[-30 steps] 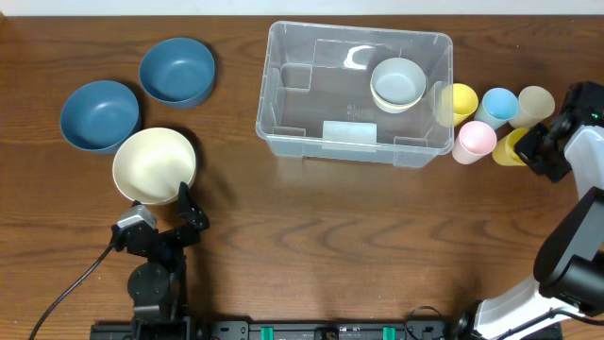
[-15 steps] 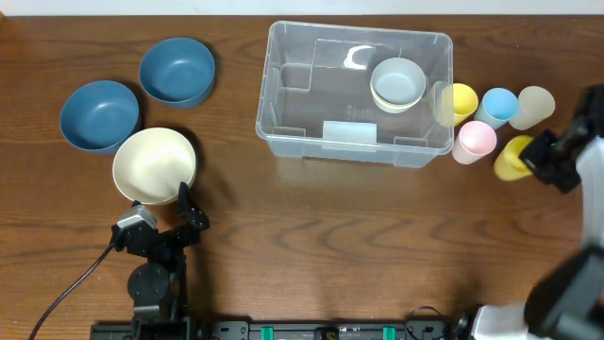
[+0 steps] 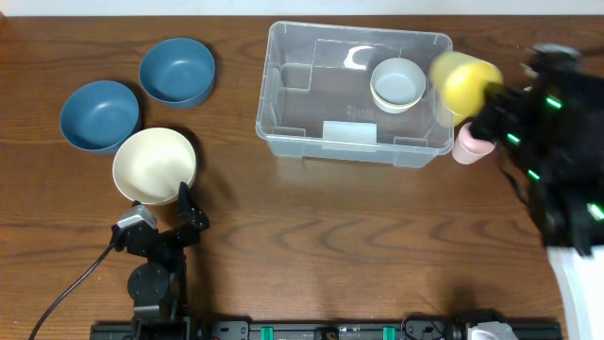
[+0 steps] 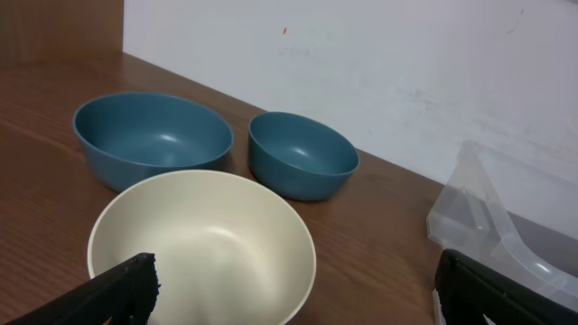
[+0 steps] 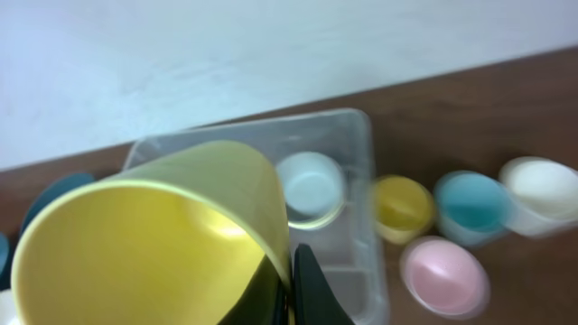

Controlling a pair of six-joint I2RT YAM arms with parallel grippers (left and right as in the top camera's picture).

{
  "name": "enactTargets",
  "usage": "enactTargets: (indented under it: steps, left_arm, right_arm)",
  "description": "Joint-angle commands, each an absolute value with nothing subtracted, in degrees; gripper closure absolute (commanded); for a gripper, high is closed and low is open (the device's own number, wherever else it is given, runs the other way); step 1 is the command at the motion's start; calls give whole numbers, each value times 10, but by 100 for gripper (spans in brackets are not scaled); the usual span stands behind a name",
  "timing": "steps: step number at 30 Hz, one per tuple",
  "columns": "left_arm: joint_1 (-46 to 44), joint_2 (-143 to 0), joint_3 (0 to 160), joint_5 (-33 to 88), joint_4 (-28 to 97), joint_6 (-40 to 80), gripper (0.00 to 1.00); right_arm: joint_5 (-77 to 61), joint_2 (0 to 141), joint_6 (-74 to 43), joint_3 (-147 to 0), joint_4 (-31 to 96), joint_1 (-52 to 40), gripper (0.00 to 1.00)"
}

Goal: Pack container
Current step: 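Carry the yellow cup into the bin and release it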

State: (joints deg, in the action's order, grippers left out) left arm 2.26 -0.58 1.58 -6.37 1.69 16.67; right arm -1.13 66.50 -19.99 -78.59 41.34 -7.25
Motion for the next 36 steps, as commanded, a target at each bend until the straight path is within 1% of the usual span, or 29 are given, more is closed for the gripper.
enactTargets:
  steps: [1,8,12,22,26,27,28,30,31,32,34,36]
  left_arm:
    - [26,-2,3,-70,36,162,2]
    - [26,-2,3,-70,36,162,2]
    - [26,-2,3,-70,36,162,2]
    - [26,-2,3,-70,36,162,2]
    - [26,-2,3,-70,36,162,2]
    - [26,-2,3,-70,36,162,2]
    - [26,-2,3,-70,36,162,2]
    - [26,-2,3,-70,36,162,2]
    - [26,-2,3,-70,36,162,2]
    - [26,-2,3,-70,36,162,2]
    - [26,-2,3,-70,36,162,2]
    - [26,-2,3,-70,36,162,2]
  right_arm:
    - [17,735,-214,-783,391,-113,99]
    - [8,918,-222,-823,403,-128,99]
    - [-9,992,-222,-832,414,-133,99]
    - [-9,1089,-221,-832,410,-155,99]
    - [-8,1104,-222,-832,400,-155,98]
    - [-8,1104,-222,-832,398,-155,93]
    - [-4,1104,-222,-832,398,-155,82]
    - [-1,1104,-218,-832,396,-154,56]
    - [-1,1104,-215,-833,397,-154,51]
    - [-1,1104,-211,-834,398,-154,48]
    - [-3,1103,-209,-842,405,-154,45]
    - [-5,1101,-207,-863,425,-155,45]
